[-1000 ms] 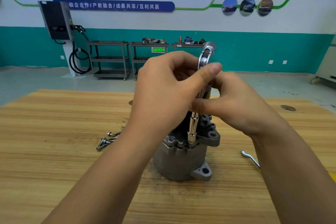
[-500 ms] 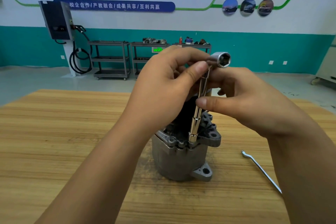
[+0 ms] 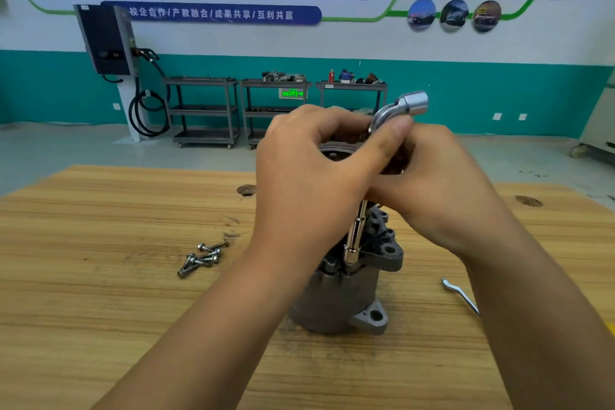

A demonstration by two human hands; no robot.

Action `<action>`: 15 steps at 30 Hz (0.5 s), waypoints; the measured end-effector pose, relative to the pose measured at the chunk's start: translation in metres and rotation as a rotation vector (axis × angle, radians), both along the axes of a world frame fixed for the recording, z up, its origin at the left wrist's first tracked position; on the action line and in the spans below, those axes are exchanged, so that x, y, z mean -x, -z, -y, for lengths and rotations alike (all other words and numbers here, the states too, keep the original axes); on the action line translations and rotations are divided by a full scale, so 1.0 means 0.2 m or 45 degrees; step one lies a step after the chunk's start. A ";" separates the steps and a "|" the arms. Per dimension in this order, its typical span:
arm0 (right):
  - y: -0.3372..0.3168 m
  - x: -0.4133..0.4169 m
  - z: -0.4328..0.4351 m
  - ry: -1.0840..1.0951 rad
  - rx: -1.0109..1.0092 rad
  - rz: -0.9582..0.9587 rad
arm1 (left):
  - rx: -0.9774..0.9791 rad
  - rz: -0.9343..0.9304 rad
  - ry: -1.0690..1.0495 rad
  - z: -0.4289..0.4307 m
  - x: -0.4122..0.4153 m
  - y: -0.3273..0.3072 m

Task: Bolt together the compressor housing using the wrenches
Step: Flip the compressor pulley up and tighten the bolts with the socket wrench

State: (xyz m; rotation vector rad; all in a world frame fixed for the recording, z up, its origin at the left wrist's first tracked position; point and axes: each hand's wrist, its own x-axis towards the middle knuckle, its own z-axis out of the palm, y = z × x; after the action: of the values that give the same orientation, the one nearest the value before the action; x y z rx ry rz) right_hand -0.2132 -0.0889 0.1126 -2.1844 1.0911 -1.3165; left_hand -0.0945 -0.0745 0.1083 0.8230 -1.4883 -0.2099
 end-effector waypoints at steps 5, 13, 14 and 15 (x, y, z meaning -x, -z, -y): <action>0.00 -0.01 -0.01 0.061 0.081 -0.094 | 0.058 0.030 -0.097 0.01 -0.02 0.00; -0.02 0.08 0.02 -0.357 -0.156 0.129 | -0.228 0.008 0.272 0.04 -0.07 -0.03; -0.01 0.08 0.02 -0.347 -0.163 0.146 | -0.273 -0.063 0.348 0.04 -0.07 -0.03; -0.01 0.07 0.03 -0.317 -0.155 0.160 | -0.302 -0.120 0.392 0.04 -0.07 -0.03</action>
State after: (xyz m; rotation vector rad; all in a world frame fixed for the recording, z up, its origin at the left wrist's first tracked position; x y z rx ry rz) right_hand -0.2275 -0.0950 0.1138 -2.0422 0.8002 -1.2244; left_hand -0.0811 -0.0817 0.1138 0.7562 -1.5141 -0.6572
